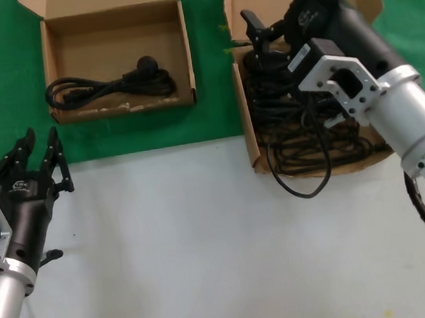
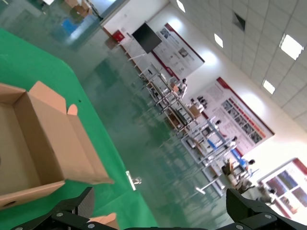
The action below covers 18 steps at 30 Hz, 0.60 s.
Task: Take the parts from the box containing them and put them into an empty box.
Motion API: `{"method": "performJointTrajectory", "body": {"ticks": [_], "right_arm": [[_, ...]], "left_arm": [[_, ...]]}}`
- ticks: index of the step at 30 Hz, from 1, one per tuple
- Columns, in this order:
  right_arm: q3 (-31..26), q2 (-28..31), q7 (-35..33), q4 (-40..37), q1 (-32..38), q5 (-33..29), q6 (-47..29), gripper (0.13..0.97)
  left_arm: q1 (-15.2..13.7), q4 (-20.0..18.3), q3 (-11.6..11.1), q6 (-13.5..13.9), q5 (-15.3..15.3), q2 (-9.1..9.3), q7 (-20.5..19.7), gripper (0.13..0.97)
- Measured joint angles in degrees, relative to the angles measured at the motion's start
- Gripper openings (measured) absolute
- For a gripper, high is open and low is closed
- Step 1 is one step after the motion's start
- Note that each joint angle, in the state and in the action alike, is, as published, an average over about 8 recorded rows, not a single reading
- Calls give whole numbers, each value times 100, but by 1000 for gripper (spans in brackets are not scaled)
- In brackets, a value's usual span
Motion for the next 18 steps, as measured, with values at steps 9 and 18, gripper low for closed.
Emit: {"method": "performJointTrajectory", "body": {"ticks": [9,18], "right_arm": [[160,11,225,-9,-288,330,22,966],[346,23,486,-18,-623,713,47,966]], "left_arm": [[11,2,-4,-13,-15,-1,13,319],[24,3,-9,-28,-31,-2,27,497]]}}
